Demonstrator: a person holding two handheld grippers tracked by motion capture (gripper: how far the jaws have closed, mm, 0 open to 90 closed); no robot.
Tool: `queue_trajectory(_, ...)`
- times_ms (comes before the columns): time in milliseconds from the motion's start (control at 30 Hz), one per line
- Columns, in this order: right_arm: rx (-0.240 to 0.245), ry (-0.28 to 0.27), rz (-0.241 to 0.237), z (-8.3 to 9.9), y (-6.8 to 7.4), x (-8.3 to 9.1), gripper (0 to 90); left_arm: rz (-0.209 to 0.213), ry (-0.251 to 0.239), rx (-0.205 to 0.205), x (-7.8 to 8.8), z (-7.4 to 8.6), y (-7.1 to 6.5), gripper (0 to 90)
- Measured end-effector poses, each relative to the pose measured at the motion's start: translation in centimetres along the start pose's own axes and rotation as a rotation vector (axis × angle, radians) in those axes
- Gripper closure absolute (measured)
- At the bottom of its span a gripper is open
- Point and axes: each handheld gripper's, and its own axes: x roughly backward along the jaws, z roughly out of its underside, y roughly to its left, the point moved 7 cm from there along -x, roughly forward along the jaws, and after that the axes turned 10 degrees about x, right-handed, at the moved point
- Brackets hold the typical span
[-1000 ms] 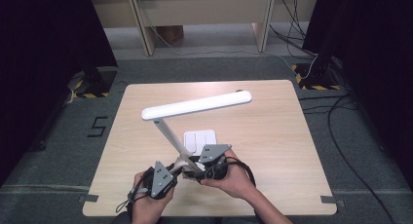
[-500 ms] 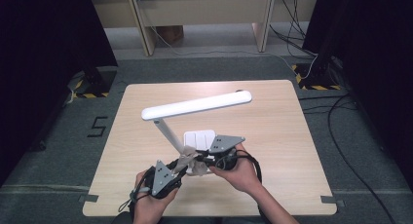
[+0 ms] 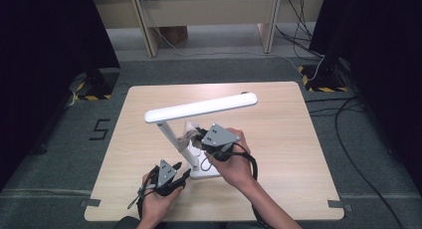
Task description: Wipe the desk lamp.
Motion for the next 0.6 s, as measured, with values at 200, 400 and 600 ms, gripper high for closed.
queue_trajectory(200,0.040,-0.028,0.071,-2.0,0.9,-0.6,82.1,0.018,0.001,-0.009,-0.6,0.0,-0.2,55.5)
queue_trajectory(400,0.054,-0.050,0.117,-3.7,1.0,-1.0,81.7,0.020,0.001,-0.022,-1.0,-0.1,-0.3,55.5)
queue_trajectory(600,0.058,-0.078,0.123,-4.6,1.0,-0.9,81.5,0.026,0.004,-0.031,-1.3,0.0,-0.3,56.8)
